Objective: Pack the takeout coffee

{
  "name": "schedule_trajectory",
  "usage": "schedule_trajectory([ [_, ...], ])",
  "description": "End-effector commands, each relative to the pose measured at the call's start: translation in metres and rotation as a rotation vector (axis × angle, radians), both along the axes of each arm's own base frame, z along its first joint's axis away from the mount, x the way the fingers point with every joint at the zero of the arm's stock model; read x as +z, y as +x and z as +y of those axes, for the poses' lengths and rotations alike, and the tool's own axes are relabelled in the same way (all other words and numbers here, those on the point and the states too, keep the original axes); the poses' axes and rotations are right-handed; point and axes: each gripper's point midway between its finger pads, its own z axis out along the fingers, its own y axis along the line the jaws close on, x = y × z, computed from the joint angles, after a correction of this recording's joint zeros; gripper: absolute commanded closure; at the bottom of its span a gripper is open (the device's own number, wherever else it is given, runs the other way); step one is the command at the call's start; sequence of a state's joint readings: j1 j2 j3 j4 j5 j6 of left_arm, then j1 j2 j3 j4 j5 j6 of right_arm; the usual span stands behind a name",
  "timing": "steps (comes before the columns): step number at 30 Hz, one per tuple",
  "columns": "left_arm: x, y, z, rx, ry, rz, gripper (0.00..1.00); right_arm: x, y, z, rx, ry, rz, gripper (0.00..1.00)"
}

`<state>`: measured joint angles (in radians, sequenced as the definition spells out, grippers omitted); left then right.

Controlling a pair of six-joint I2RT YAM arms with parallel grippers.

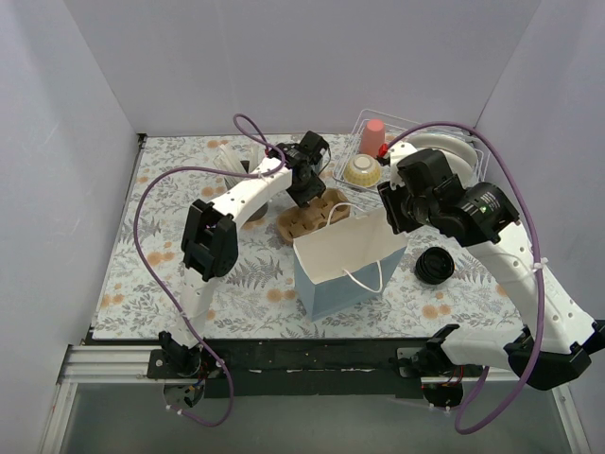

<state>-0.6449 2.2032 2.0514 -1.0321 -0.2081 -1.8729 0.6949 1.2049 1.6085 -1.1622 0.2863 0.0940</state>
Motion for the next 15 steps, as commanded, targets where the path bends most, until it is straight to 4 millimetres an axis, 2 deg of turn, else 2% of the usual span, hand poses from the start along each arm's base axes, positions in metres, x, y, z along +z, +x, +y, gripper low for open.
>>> schedule_trajectory([
  [1, 0.023, 0.001, 0.007, -0.006, 0.031, -0.048, 0.63, 0.012, 0.005, -0.002, -0.006, 0.003, -0.037, 0.59],
  [2, 0.018, -0.001, 0.01, -0.007, 0.046, -0.043, 0.64, 0.012, 0.005, -0.002, -0.009, 0.001, -0.036, 0.59],
  [4, 0.022, -0.002, 0.012, -0.011, 0.042, -0.057, 0.66, 0.012, 0.004, -0.002, -0.007, 0.005, -0.034, 0.59],
  [6, 0.018, -0.006, 0.014, -0.008, 0.048, -0.041, 0.59, 0.011, 0.004, -0.002, -0.007, -0.001, -0.03, 0.58],
  [8, 0.013, -0.01, 0.014, -0.004, 0.05, -0.017, 0.48, 0.011, 0.004, -0.003, -0.007, -0.005, -0.029, 0.58],
  [15, -0.005, -0.016, 0.012, 0.0, 0.049, 0.01, 0.41, 0.013, 0.008, -0.001, -0.006, -0.026, -0.019, 0.59],
])
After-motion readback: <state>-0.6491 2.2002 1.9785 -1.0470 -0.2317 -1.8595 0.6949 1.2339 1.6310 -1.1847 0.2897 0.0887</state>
